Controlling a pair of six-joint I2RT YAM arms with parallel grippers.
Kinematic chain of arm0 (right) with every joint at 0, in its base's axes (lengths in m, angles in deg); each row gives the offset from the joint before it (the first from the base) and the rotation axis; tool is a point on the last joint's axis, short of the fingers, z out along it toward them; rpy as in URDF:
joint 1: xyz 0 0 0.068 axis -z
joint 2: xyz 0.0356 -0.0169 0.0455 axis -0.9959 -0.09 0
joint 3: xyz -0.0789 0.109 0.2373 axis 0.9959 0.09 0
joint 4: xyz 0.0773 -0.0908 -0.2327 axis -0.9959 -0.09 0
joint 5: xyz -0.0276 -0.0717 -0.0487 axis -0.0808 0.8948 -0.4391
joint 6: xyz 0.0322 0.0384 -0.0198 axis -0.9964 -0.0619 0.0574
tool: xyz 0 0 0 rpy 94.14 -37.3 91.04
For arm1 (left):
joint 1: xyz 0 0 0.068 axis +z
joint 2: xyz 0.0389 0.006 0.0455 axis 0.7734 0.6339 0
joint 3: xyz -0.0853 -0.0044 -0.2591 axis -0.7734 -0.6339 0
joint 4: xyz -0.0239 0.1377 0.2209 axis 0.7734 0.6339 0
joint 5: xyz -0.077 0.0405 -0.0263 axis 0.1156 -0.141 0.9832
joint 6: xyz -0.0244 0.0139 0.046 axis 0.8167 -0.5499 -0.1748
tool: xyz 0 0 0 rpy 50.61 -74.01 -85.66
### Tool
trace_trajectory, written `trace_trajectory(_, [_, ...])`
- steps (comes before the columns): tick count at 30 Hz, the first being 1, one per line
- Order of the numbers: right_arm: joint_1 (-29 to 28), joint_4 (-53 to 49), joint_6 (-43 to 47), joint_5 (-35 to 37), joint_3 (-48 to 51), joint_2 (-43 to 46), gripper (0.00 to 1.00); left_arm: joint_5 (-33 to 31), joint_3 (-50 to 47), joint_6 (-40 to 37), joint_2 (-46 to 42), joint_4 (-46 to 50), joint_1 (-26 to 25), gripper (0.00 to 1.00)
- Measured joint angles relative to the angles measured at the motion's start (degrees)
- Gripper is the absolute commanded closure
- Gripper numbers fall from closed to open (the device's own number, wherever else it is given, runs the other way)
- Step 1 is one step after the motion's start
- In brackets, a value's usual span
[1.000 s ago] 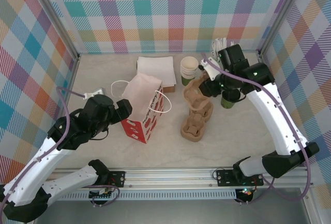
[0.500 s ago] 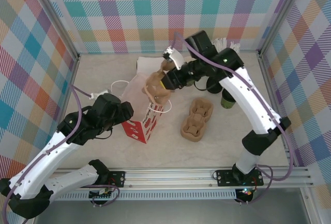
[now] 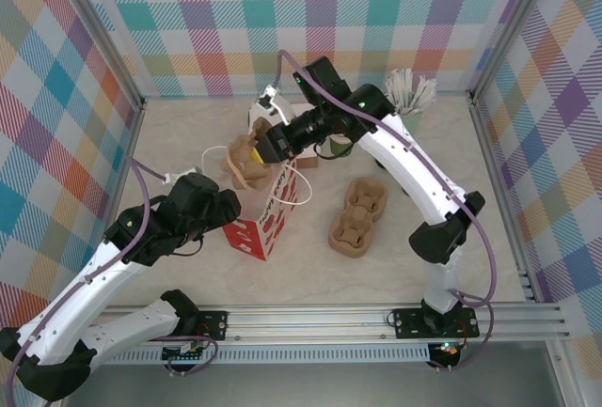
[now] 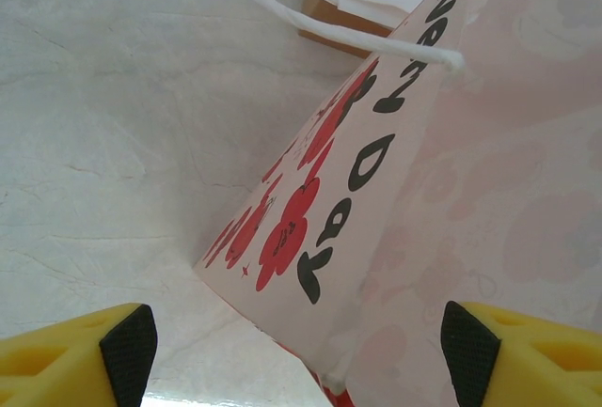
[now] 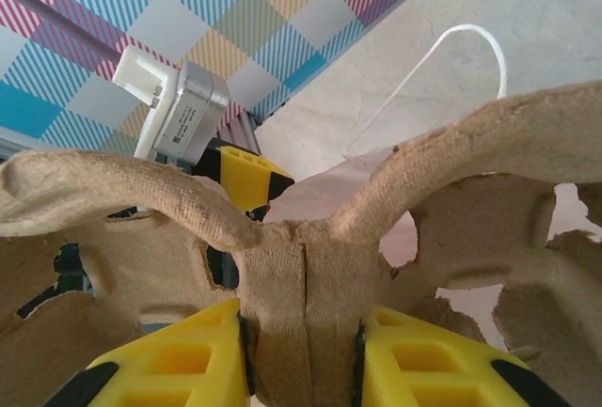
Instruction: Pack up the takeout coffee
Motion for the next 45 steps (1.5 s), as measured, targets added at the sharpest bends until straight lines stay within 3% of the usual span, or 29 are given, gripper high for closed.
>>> trace_trajectory(17, [0.09,1.16,-1.38,-0.90,1.68,-3.74,0.72,0.07,-0.46,0.02,-0.87,0.24,0.02,0.20])
trace_trajectory(32, [0.11,-2.12,1.20,9.14,2.49,-4.55,0.73,-0.28,-1.03,-0.61,-3.34,2.73,0.37,0.20])
trace_trajectory(45, [-0.59,-2.01,1.20,13.90,4.46,-4.87,0.73,3.54,-1.09,-3.63,-2.19,0.22,0.39,0.19])
